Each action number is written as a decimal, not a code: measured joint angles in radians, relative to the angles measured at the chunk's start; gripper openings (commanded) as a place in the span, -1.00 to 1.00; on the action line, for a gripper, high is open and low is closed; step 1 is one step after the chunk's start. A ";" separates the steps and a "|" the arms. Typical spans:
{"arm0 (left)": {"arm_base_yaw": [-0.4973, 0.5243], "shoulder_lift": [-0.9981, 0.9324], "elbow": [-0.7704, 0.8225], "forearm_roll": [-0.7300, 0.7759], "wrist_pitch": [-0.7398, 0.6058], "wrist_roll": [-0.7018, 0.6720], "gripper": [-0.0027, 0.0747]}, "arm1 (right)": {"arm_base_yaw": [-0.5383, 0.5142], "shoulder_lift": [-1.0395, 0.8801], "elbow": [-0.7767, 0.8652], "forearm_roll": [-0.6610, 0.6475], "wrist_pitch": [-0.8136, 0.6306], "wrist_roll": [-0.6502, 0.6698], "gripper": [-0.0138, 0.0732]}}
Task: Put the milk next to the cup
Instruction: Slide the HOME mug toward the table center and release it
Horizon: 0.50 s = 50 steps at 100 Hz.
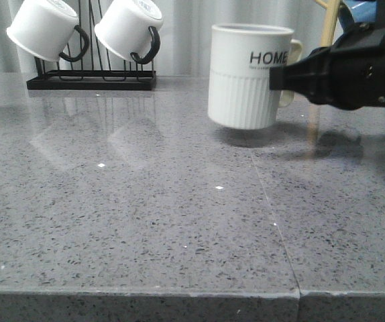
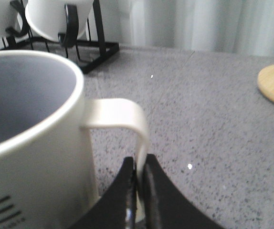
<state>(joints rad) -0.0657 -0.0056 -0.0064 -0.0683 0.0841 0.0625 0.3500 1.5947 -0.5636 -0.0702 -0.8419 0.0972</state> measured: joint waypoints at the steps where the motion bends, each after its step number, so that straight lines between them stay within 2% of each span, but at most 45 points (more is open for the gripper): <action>1: 0.000 0.000 0.000 0.000 0.000 0.000 -0.98 | 0.000 0.002 -0.002 0.000 0.000 0.000 -0.81; 25: 0.000 0.000 0.000 0.000 0.000 0.000 -0.98 | 0.000 0.036 -0.004 0.000 0.000 -0.004 -0.79; 32: 0.000 0.000 0.000 0.000 0.000 0.000 -0.98 | 0.000 0.038 -0.004 0.000 -0.009 -0.004 -0.64; 44: 0.000 0.000 0.000 0.000 0.000 0.000 -0.98 | 0.000 0.038 -0.004 0.000 -0.024 -0.004 -0.20; 50: 0.000 0.000 0.000 0.000 0.000 0.000 -0.98 | 0.000 0.038 -0.004 0.000 -0.026 -0.004 -0.08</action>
<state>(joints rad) -0.0657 -0.0056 -0.0064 -0.0683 0.0841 0.0625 0.3500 1.6325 -0.5679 -0.0702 -0.8680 0.0934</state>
